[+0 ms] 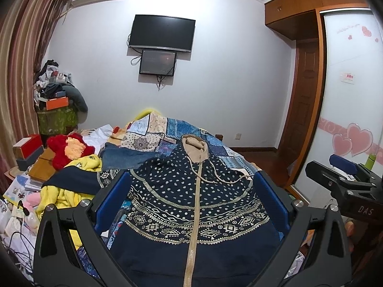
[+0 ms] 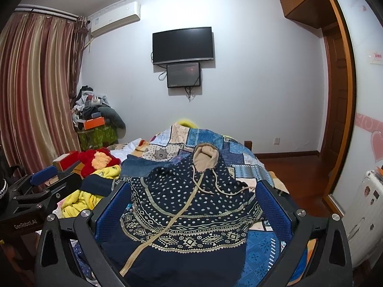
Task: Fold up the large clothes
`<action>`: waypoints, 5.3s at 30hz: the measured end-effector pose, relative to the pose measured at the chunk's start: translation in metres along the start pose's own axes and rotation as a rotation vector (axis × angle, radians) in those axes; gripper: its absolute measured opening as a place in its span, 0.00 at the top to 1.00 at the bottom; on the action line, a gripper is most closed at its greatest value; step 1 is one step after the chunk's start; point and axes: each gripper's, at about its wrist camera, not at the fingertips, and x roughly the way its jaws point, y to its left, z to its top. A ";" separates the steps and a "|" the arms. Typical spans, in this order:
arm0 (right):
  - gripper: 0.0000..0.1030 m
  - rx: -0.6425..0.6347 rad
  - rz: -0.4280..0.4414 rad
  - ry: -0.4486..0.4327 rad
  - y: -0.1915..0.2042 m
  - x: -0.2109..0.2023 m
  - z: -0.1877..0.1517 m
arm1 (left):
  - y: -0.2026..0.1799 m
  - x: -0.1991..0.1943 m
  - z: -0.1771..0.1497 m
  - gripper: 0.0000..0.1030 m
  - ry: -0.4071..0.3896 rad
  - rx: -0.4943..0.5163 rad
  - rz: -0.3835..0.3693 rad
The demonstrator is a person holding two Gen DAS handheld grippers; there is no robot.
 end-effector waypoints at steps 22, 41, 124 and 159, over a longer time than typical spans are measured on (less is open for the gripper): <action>0.00 -0.056 0.020 0.130 0.021 0.120 0.020 | 0.066 0.107 0.005 0.00 0.089 -0.063 0.076; 0.00 -0.195 -0.108 0.471 0.003 0.381 -0.055 | 0.299 0.261 -0.100 0.00 0.399 -0.338 0.282; 0.11 -0.367 0.234 0.694 0.121 0.470 -0.069 | 0.213 0.330 -0.077 0.36 0.632 0.027 0.168; 0.90 0.027 0.115 0.457 -0.079 0.364 -0.008 | 0.107 0.378 -0.046 0.36 0.611 0.102 0.068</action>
